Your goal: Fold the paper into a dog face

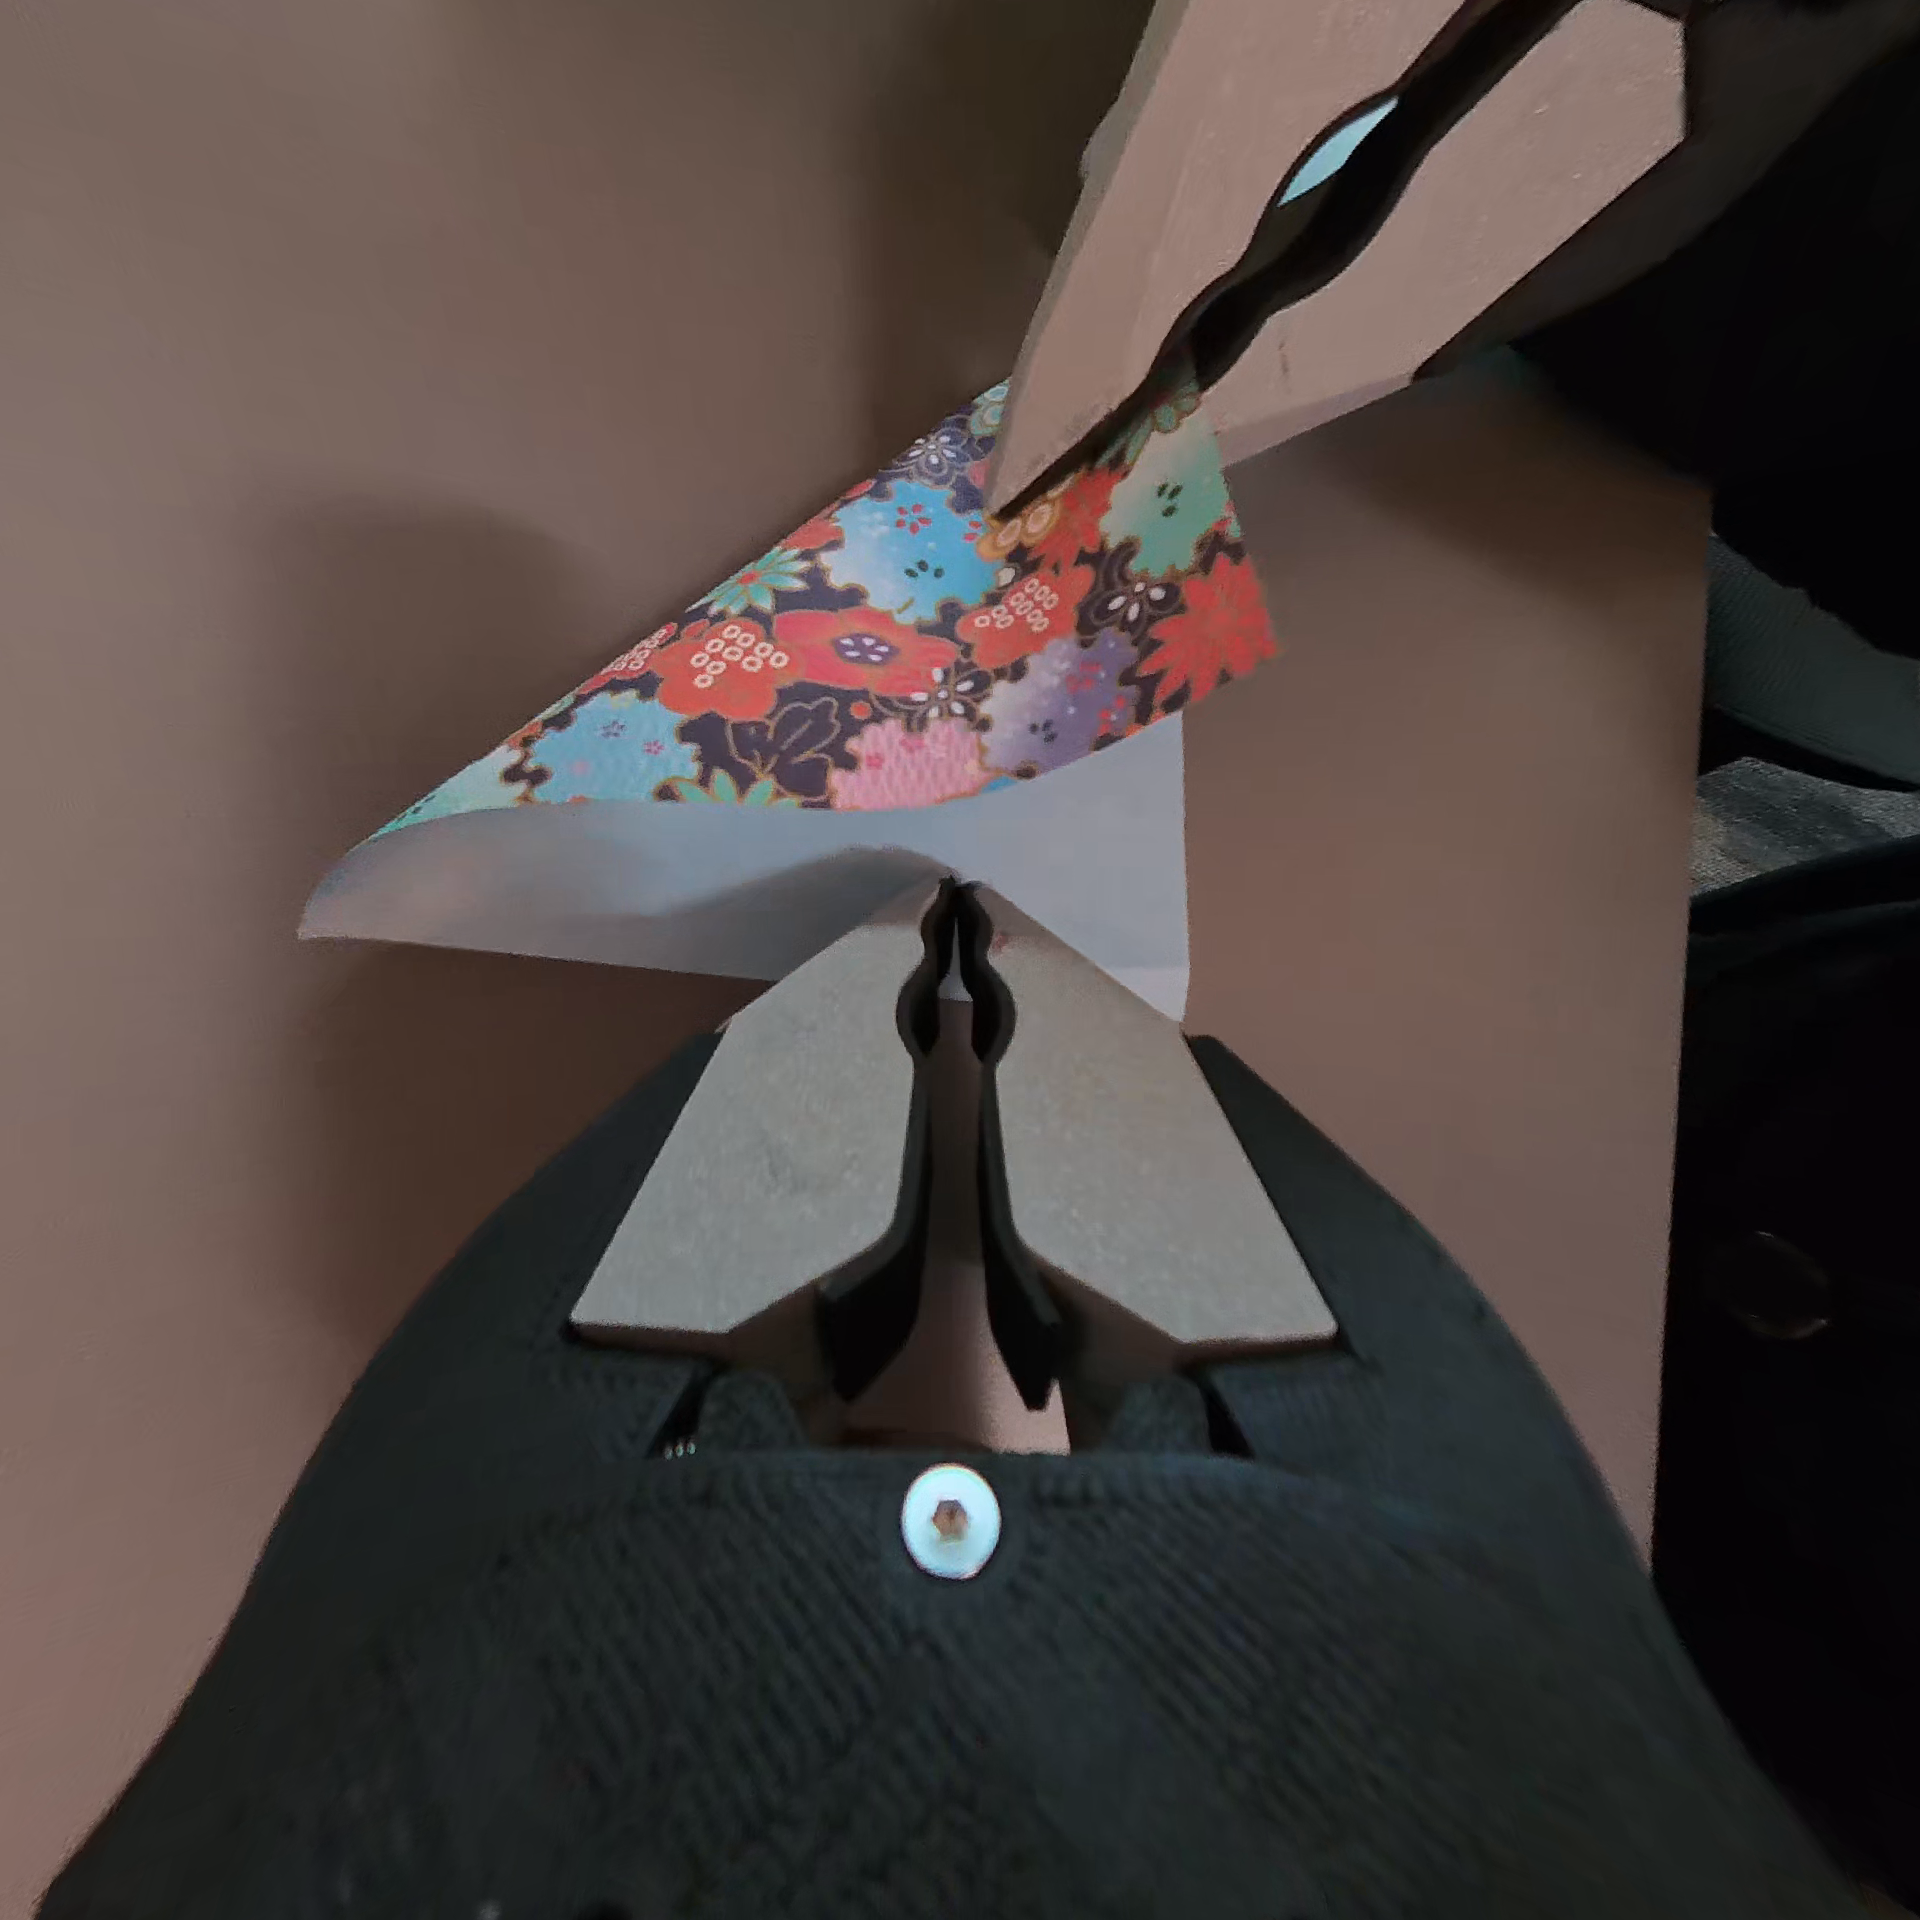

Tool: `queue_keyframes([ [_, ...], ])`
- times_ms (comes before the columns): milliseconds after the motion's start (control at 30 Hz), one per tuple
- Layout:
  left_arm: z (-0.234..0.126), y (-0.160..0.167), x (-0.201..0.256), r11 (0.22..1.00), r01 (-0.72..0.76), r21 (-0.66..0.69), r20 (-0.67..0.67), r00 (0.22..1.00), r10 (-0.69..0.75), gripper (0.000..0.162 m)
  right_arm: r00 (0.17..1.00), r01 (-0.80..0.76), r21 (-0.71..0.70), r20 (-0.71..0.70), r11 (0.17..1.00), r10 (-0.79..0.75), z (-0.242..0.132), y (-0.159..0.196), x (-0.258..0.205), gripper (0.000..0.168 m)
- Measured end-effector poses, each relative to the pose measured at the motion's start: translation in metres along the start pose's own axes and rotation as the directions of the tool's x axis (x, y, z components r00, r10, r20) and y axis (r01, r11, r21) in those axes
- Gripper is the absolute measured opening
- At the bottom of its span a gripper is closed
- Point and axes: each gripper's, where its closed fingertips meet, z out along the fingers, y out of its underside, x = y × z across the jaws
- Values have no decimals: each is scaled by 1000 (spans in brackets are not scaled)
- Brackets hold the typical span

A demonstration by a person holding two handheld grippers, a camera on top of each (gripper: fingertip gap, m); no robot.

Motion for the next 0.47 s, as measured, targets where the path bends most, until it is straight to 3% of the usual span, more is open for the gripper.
queue_keyframes([
  [200, -22, -11, 22, 996, -54, 75, -106, 992, 62, 0, 999, 36, -69, 7, 997, -36, 5, 12, -4, 0],
  [300, -25, -7, 45, 986, -151, 77, -173, 971, 162, 0, 998, 20, -111, -60, 994, -26, 6, 19, 9, 0],
  [467, -3, -19, 38, 983, -164, 83, -54, 984, 169, 0, 986, -79, -135, -154, 988, 58, 6, 29, 30, 0],
])
